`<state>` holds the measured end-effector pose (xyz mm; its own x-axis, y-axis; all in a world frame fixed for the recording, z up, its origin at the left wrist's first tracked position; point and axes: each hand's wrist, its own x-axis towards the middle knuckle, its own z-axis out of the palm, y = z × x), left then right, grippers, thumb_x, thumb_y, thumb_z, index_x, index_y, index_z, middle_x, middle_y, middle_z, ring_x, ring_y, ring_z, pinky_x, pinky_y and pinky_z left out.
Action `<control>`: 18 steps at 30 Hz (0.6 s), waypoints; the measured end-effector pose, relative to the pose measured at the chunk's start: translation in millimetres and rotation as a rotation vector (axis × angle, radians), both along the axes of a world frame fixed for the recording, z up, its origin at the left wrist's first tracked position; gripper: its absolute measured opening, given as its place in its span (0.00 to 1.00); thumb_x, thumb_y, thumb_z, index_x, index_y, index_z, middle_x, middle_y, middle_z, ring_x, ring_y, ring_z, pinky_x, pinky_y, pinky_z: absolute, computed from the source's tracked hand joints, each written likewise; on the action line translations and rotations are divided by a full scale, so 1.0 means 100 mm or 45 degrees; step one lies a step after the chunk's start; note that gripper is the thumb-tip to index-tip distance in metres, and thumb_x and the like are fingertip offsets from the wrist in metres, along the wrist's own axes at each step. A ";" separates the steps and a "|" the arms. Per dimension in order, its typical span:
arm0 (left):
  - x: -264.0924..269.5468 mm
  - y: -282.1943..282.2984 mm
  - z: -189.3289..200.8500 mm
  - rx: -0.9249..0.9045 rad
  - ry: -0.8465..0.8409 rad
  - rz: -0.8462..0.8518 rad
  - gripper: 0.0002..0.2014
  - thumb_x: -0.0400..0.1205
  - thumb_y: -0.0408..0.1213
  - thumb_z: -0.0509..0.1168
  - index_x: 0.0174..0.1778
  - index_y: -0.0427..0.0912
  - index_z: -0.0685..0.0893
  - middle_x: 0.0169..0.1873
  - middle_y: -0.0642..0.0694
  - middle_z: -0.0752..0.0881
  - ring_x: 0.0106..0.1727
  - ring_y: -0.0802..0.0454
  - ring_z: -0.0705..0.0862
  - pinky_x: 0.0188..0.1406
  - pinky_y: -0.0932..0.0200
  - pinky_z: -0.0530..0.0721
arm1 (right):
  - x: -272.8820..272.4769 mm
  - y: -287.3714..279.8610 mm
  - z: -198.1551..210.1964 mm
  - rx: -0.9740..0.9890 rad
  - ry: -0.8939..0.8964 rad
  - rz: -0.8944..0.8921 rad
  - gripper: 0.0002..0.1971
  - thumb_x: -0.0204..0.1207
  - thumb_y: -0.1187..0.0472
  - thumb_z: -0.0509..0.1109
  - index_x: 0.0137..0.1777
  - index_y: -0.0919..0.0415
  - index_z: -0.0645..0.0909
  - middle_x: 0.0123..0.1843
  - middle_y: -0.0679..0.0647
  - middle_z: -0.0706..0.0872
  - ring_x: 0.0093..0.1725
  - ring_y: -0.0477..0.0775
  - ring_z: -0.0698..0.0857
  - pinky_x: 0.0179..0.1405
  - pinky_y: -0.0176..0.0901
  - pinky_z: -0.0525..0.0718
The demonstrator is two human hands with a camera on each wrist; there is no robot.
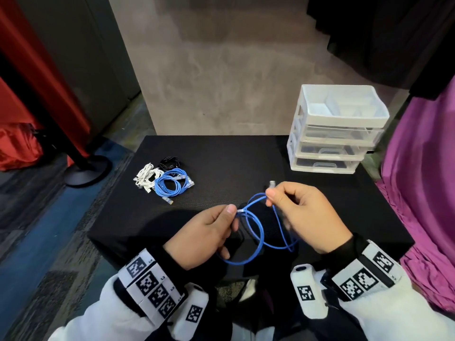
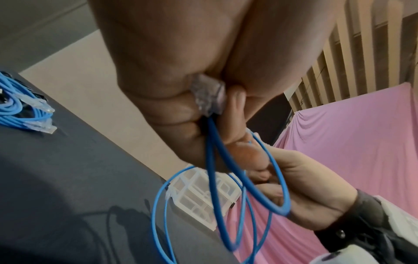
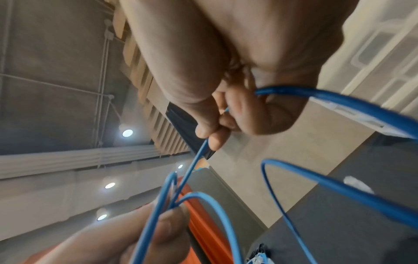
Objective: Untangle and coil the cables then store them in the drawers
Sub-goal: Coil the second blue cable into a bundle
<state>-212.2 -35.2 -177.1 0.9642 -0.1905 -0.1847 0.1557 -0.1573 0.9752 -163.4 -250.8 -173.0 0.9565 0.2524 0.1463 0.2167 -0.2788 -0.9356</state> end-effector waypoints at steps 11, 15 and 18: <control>-0.02 -0.04 -0.03 -0.250 -0.070 0.024 0.16 0.92 0.40 0.53 0.49 0.32 0.79 0.24 0.54 0.66 0.25 0.57 0.65 0.37 0.53 0.88 | -0.09 0.03 0.01 0.071 0.214 0.283 0.08 0.84 0.60 0.73 0.46 0.61 0.91 0.35 0.55 0.89 0.26 0.40 0.73 0.27 0.26 0.70; 0.00 0.06 -0.08 -0.073 -0.187 0.052 0.17 0.92 0.45 0.57 0.42 0.38 0.79 0.23 0.52 0.65 0.24 0.57 0.64 0.28 0.56 0.79 | -0.12 0.01 -0.02 -0.002 0.239 0.400 0.08 0.86 0.59 0.71 0.50 0.58 0.92 0.41 0.59 0.93 0.27 0.48 0.73 0.25 0.28 0.70; 0.05 0.15 -0.07 -0.140 -0.194 0.286 0.16 0.93 0.41 0.56 0.40 0.41 0.77 0.24 0.51 0.63 0.24 0.58 0.62 0.23 0.61 0.73 | -0.06 -0.06 -0.10 -0.151 0.190 0.353 0.09 0.87 0.57 0.70 0.47 0.54 0.90 0.41 0.56 0.92 0.30 0.47 0.76 0.33 0.38 0.77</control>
<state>-206.9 -20.2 -184.4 0.9995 0.0200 -0.0244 0.0249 -0.0272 0.9993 -169.5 -257.2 -183.2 0.8576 0.5130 -0.0366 0.1623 -0.3374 -0.9273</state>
